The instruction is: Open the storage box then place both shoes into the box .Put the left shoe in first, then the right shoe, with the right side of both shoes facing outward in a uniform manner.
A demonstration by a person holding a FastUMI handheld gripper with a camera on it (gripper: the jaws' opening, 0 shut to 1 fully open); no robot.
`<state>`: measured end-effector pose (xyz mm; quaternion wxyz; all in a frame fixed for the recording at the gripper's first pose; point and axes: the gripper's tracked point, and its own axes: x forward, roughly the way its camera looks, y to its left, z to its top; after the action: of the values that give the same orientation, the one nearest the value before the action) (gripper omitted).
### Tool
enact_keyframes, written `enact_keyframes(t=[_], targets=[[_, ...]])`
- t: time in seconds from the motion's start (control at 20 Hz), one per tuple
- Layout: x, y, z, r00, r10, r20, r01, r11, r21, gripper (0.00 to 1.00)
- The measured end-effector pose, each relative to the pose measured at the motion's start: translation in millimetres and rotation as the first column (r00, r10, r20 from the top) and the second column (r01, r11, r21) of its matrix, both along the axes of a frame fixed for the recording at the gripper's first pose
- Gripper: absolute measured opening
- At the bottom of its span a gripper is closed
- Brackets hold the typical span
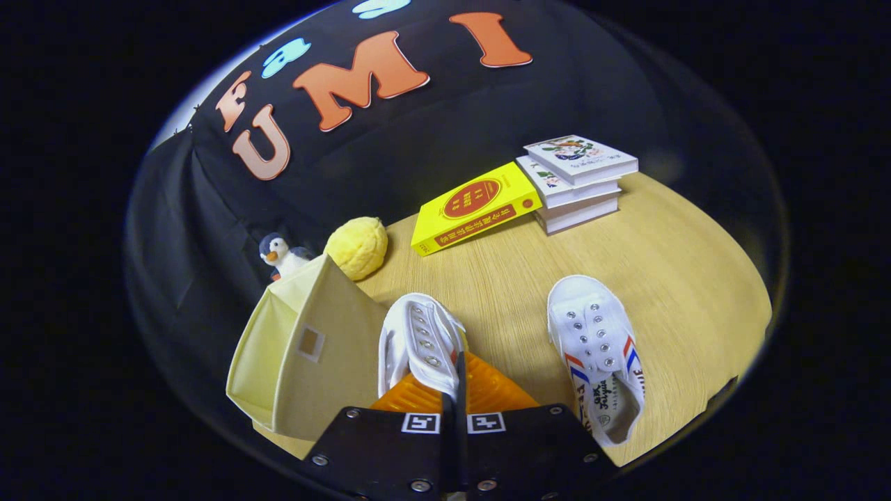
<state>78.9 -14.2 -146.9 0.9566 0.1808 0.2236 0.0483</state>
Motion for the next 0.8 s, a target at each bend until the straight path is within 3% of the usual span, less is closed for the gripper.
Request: enact_keyframes(t=[0.25, 0.45, 0.8], targets=[[-13.9, 29.5, 81.9, 0.99, -0.107, 0.087, 0.105, 0.994, 0.026, 0.0], [-19.8, 83.9, 124.2, 0.982, -0.134, 0.13, 0.123, 0.989, 0.087, 0.0], [-7.2, 195.7, 101.6, 0.997, -0.055, 0.051, 0.05, 0.994, 0.099, 0.0]])
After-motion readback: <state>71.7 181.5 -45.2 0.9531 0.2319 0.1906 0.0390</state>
